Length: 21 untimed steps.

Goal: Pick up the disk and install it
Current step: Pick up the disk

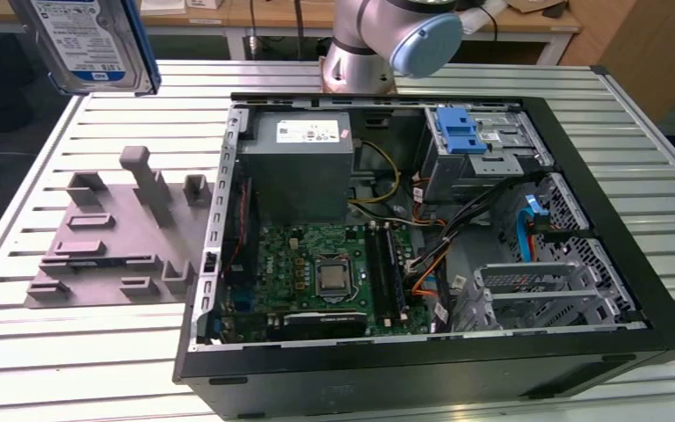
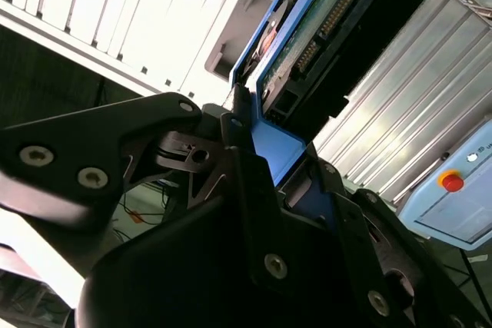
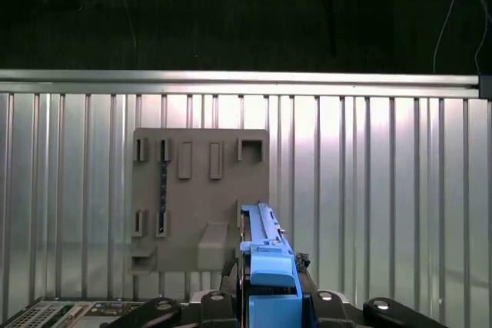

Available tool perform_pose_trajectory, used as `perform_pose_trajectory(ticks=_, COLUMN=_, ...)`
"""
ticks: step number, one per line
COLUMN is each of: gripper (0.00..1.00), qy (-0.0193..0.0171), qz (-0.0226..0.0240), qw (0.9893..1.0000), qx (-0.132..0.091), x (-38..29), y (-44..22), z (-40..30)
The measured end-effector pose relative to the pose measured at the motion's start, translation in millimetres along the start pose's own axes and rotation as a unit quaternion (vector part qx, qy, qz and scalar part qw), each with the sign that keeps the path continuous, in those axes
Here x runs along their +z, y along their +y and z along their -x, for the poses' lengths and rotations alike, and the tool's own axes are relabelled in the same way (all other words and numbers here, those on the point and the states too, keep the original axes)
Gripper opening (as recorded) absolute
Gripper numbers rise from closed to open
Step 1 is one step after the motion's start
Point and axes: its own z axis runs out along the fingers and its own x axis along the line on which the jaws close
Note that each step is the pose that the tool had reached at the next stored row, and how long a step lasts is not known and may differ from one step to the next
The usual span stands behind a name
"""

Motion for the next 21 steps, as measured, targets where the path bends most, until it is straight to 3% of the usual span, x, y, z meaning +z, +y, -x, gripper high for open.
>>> perform_pose_trajectory(ticks=5, gripper=0.37, qy=0.0, qz=0.0, qw=1.0, qx=0.0, x=-0.1, y=-2.2, z=-4.5)
perform_pose_trajectory(ticks=15, gripper=0.37, qy=0.0, qz=0.0, qw=1.0, qx=0.0, x=-0.4, y=-20.9, z=-4.4)
perform_pose_trajectory(ticks=21, gripper=0.37, qy=0.0, qz=0.0, qw=1.0, qx=0.0, x=-0.5, y=-27.7, z=-4.4)
